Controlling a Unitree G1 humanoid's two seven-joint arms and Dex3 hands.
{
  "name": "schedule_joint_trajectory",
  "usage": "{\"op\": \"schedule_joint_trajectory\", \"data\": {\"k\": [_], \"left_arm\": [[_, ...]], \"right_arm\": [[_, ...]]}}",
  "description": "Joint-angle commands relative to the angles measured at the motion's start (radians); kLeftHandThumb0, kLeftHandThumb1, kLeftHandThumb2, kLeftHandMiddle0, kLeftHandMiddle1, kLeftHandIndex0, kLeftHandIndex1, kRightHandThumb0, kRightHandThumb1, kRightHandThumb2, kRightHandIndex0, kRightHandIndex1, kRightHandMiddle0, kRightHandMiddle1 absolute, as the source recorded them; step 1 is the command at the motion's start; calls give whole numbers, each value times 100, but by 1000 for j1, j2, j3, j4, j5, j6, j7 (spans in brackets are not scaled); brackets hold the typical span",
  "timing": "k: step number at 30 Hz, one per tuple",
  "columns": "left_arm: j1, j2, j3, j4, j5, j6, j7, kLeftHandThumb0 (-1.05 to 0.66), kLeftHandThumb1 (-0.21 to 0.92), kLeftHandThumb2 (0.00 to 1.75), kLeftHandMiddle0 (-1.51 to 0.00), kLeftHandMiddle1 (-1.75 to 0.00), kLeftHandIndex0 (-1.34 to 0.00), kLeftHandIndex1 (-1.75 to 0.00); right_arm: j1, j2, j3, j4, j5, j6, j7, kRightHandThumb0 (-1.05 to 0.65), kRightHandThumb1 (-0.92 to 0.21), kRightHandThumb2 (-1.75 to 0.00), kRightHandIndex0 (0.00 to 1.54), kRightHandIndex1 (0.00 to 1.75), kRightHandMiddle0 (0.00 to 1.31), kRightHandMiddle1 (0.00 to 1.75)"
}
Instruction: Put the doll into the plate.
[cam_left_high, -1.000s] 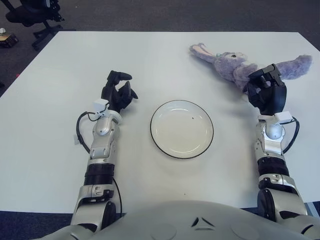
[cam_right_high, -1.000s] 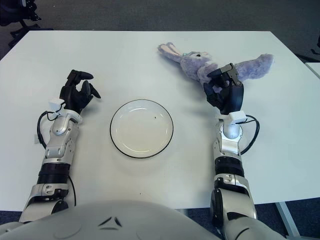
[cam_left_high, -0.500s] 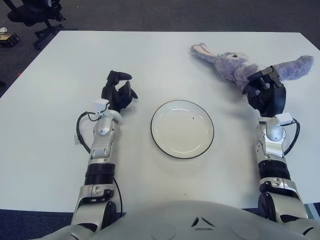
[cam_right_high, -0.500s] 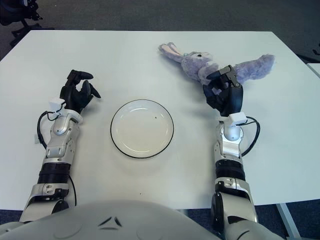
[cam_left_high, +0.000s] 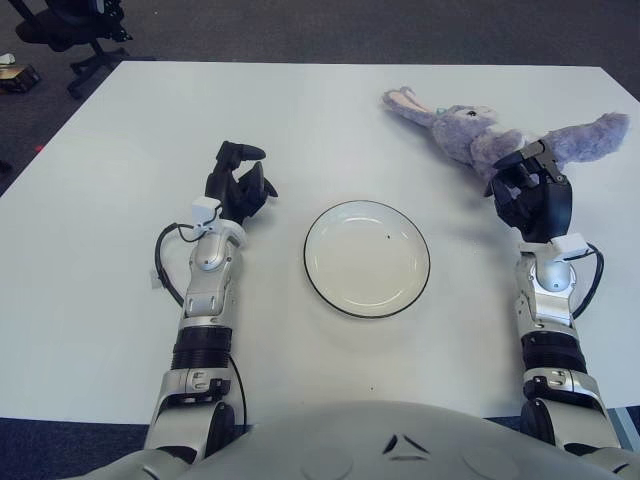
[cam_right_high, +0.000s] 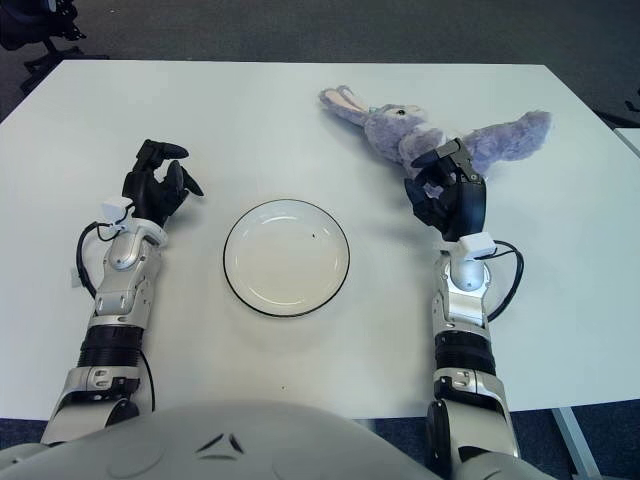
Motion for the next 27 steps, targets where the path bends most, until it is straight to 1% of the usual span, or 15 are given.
{"op": "schedule_joint_trajectory", "data": {"k": [1,6,11,17,19,20,21,23,24,26,27], "left_arm": [[58,-38,-19,42,16,6,15,-36,84,61,-82,-175,-25,-175],[56,-46,-29,45,22,4,24,-36,84,61,-82,-175,-25,-175],[48,-54,-36,56,25,-1,26,-36,85,61,-82,-175,-25,-175],[44,-58,-39,67,28,-8,28,-36,85,61,-82,-175,-25,-175],[41,-58,-39,72,28,-11,26,-36,85,61,-82,-175,-25,-175],[40,-58,-38,75,28,-12,26,-36,85,61,-81,-175,-25,-175],[38,-57,-37,81,28,-16,24,-36,85,61,-81,-175,-25,-175],[35,-56,-36,90,29,-23,22,-36,85,61,-81,-175,-25,-175],[34,-56,-36,92,29,-25,22,-36,85,61,-81,-175,-25,-175],[34,-55,-35,94,29,-26,21,-36,85,61,-81,-175,-25,-175],[33,-54,-35,98,29,-28,20,-36,85,61,-81,-175,-25,-175]], "right_arm": [[97,48,1,3,63,-18,33,-35,-92,-33,76,175,40,155],[111,46,-14,-39,95,-11,53,-35,-92,-33,77,175,40,154],[99,47,-49,-42,70,-49,23,-36,-92,-31,78,175,43,151],[81,37,-74,-38,32,-87,-1,-36,-92,-29,78,175,44,150],[75,32,-80,-41,14,-100,-10,-36,-92,-29,76,175,45,149],[73,30,-82,-42,6,-106,-15,-36,-92,-28,71,175,45,149],[69,22,-94,-55,-40,-116,-36,-36,-92,-28,71,175,45,149],[62,6,-117,-90,-146,-131,-81,-36,-92,-28,62,175,45,148],[60,3,-122,-99,-175,-134,-95,-36,-92,-28,58,175,46,148],[60,2,-122,-103,-196,-135,-111,-36,-92,-27,55,175,46,148],[52,-4,-127,-104,-231,-145,-127,-36,-92,-27,54,175,46,148]]}}
